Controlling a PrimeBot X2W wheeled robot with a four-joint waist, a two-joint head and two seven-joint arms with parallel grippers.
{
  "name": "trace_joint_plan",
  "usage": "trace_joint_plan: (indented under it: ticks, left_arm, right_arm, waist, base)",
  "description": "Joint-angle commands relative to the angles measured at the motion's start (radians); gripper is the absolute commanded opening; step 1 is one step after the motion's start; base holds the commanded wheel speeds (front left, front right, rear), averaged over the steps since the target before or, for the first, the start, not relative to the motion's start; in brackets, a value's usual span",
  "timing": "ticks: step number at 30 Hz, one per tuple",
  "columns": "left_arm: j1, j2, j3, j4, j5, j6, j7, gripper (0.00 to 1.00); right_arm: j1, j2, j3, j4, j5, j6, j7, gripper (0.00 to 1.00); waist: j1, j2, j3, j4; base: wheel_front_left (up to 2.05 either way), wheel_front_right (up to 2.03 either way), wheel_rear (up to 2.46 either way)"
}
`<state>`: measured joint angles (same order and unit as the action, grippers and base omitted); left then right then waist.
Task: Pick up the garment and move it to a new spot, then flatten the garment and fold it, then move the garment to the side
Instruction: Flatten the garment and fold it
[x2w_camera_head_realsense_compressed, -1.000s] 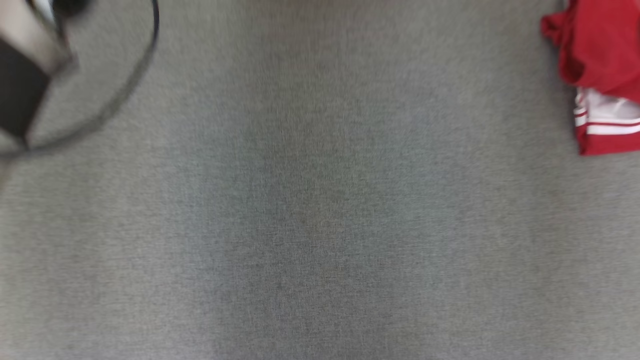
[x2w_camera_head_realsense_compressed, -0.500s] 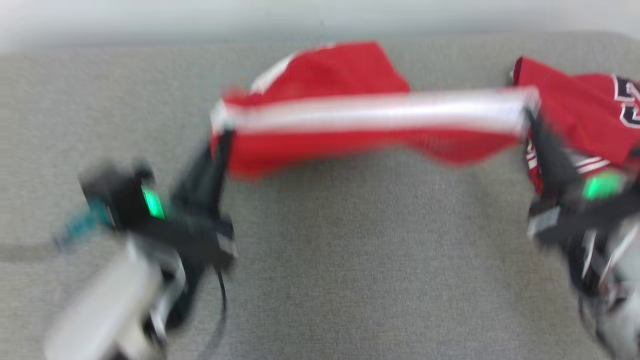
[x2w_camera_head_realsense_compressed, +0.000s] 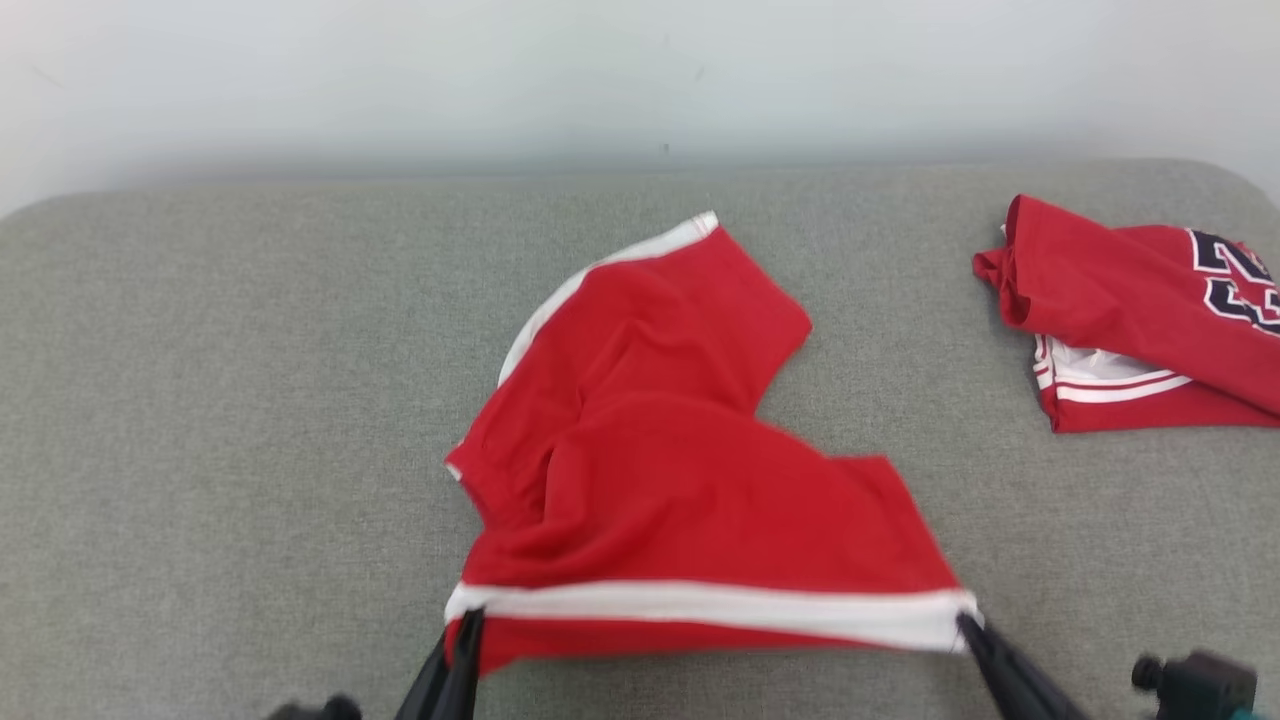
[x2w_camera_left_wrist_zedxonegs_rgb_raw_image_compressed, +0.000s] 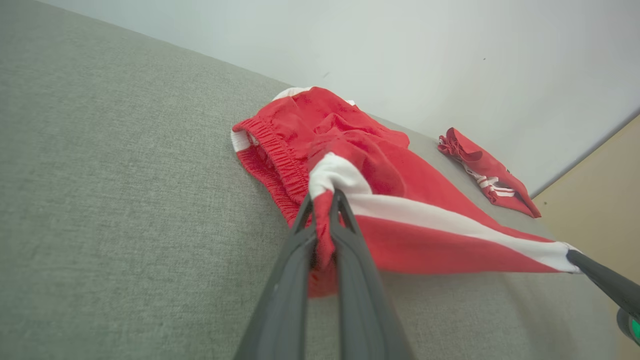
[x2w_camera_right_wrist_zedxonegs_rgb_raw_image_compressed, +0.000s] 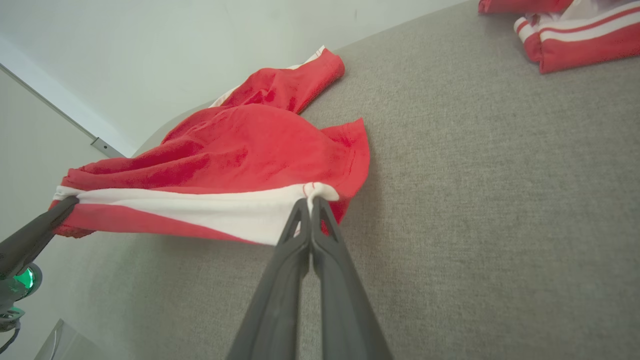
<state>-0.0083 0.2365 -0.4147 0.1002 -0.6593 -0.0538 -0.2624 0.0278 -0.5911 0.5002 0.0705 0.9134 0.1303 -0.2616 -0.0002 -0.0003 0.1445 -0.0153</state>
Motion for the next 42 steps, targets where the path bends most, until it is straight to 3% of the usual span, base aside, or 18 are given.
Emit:
trace_joint_plan:
  ticks: [1,5,9,18,26,31,42]
  left_arm:
    - [0.034,-0.028,0.031,0.007,0.023,-0.013,-0.003,0.00]
    - [0.107,-0.083,0.081,0.063,0.124,-0.057,-0.003,0.00]
    - [0.125,-0.125,0.102,0.097,0.175,-0.073,-0.003,0.00]
    - [0.081,-0.140,0.113,0.017,0.201,-0.077,-0.003,0.00]
    - [-0.053,-0.107,0.072,-0.005,0.159,-0.076,-0.003,0.00]
    - [-0.162,-0.104,0.051,0.038,0.122,-0.076,-0.003,0.00]
    - [-0.408,-0.126,0.000,0.219,0.076,-0.076,-0.003,0.00]
  right_arm:
    - [0.022,-0.004,0.005,0.000,-0.011,0.001,-0.004,0.00]
    - [0.062,-0.002,0.023,0.023,-0.038,0.001,-0.004,0.00]
    - [0.066,0.014,0.011,0.033,-0.053,0.001,-0.004,0.00]
    - [-0.022,-0.013,-0.027,-0.003,-0.099,0.001,-0.004,0.00]
    - [-0.263,-0.082,0.011,0.048,-0.069,0.001,0.014,0.00]
    - [-0.433,-0.093,0.065,0.125,-0.053,0.001,0.055,0.00]
    - [-0.882,-0.025,0.267,0.448,-0.010,0.001,0.110,0.00]
  waist:
    - [0.0002,0.0003,-0.013,0.001]
    - [0.0002,0.0003,-0.029,0.006]
    - [0.0002,0.0003,-0.043,0.011]
    - [0.0002,0.0003,-0.044,0.025]
    - [0.0002,0.0003,0.005,0.074]
    - [0.0002,0.0003,0.046,0.103]
    - [0.0002,0.0003,0.158,0.185]
  base:
    - [0.00,0.00,0.00]
    - [0.00,0.00,0.00]
    - [0.00,0.00,0.00]
    - [0.00,0.00,0.00]
    - [0.00,0.00,0.00]
    - [0.00,0.00,0.00]
    - [0.00,0.00,0.00]
